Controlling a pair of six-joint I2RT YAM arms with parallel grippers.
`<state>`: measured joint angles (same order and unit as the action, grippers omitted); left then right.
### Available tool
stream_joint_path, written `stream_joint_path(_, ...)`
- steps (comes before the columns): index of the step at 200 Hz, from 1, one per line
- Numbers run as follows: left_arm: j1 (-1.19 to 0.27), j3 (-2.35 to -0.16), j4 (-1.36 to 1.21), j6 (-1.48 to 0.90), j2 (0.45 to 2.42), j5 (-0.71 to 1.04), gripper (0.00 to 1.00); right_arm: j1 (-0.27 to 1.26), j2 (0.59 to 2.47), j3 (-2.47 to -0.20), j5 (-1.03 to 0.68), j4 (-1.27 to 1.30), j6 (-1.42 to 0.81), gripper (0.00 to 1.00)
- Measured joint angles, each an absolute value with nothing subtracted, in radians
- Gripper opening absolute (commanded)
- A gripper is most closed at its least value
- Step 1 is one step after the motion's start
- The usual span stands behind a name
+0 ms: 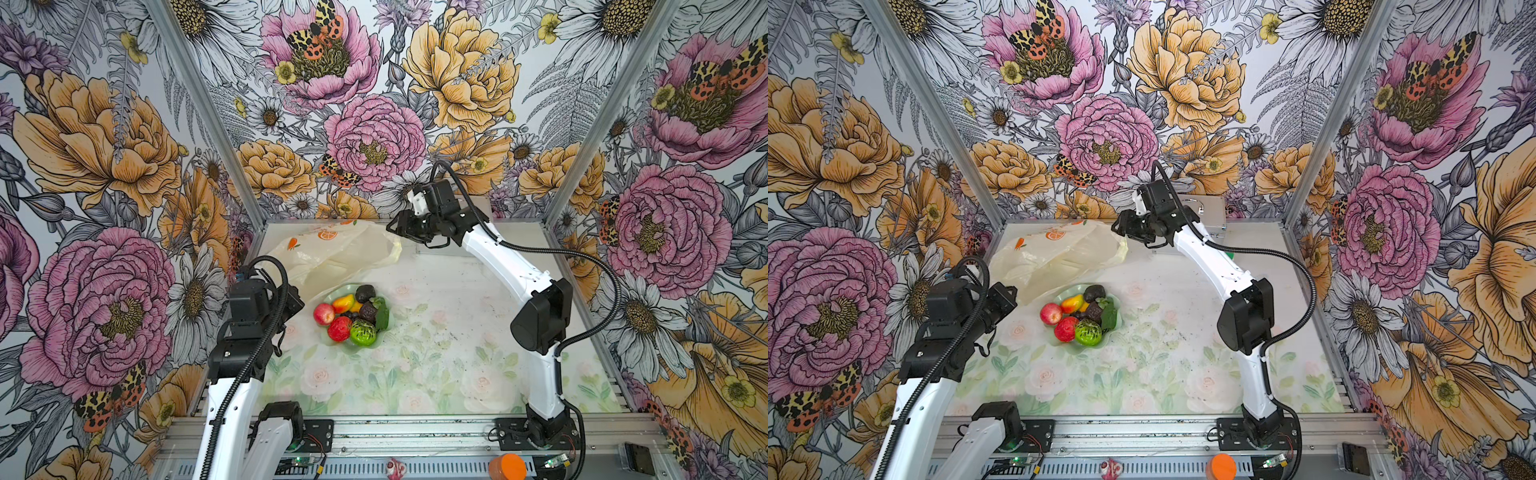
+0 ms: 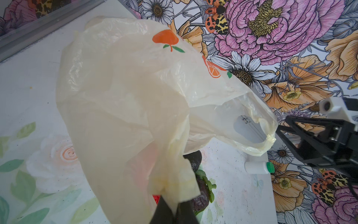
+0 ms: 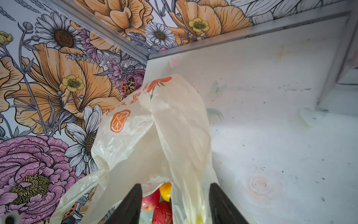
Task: Place the fruits into the plastic bag
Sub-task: 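Move the right gripper down toward the green fruit dish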
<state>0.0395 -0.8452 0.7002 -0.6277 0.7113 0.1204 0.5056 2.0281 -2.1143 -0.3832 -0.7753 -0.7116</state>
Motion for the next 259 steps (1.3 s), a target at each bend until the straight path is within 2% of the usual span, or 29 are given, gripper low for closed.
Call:
stream_joint_path(17, 0.036, -0.842, 0.696, -0.634, 0.719, 0.120, 0.00, 0.483, 1.943, -2.067, -0.375, -0.807, -0.704, 0.66)
stream_joint_path(60, 0.017, -0.842, 0.672, -0.649, 0.744, 0.120, 0.00, 0.434, 1.670, -1.865, -0.368, -0.837, -0.721, 0.64)
stream_joint_path(96, 0.002, -0.842, 0.661, -0.650, 0.754, 0.120, 0.00, 0.461, 1.442, -1.491, -0.389, -0.825, -0.781, 0.59)
stream_joint_path(132, -0.011, -0.842, 0.661, -0.650, 0.754, 0.120, 0.00, 0.500, 1.322, -1.092, -0.429, -0.740, -0.867, 0.54)
stream_joint_path(170, -0.018, -0.841, 0.661, -0.650, 0.754, 0.121, 0.00, 0.532, 1.321, -0.922, -0.473, -0.586, -0.926, 0.50)
stream_joint_path(259, -0.017, -0.841, 0.662, -0.656, 0.755, 0.121, 0.00, 0.653, 1.583, -1.035, -0.495, -0.432, -0.894, 0.43)
